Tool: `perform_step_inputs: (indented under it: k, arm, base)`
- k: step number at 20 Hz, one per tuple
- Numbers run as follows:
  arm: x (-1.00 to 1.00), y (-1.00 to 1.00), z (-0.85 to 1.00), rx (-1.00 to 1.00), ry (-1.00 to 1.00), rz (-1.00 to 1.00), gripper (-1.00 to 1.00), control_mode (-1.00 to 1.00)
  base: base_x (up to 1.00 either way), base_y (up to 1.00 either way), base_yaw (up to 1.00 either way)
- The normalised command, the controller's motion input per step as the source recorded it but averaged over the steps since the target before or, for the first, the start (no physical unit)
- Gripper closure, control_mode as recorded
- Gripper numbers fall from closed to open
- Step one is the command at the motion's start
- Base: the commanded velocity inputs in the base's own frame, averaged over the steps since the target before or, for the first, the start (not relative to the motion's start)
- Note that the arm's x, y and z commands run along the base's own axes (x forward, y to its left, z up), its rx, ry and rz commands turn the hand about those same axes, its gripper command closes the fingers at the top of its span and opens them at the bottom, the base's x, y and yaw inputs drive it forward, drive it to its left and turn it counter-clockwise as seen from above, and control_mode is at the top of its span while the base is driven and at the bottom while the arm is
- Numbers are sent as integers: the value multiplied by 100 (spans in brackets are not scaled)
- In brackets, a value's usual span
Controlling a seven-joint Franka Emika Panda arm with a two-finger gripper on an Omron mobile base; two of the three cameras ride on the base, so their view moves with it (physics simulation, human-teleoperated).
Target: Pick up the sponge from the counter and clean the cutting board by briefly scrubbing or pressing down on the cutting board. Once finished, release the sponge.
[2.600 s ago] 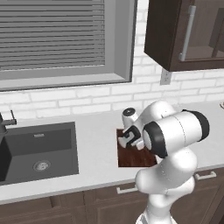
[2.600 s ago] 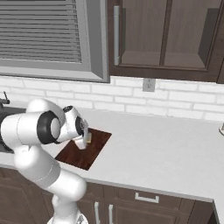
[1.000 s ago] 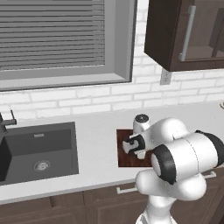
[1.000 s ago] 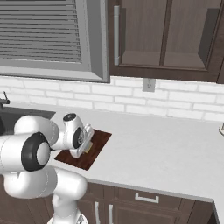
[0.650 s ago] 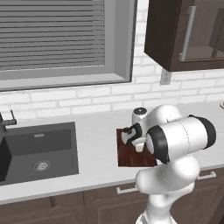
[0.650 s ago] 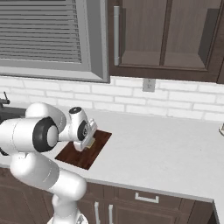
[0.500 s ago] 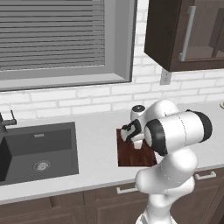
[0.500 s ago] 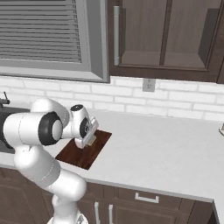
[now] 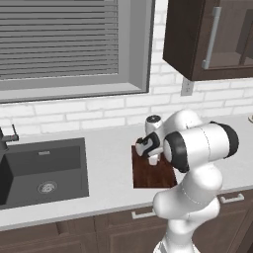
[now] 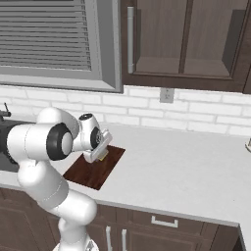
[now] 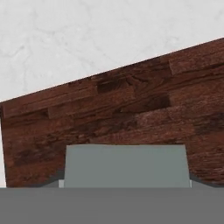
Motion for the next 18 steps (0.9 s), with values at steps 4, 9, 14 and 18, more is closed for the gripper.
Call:
perform_step_inputs:
  k: [4, 9, 14, 18]
  arm:
    - [-66, 0, 0, 4, 0, -7, 100, -100]
    - [-18, 0, -6, 1, 0, -5, 100, -100]
    - [2, 0, -31, 0, 0, -2, 100, -100]
    - [29, -2, -31, 0, -1, -6, 100, -100]
  base:
    - [0, 0, 0]
    - [0, 0, 0]
    - [0, 0, 0]
    - [0, 0, 0]
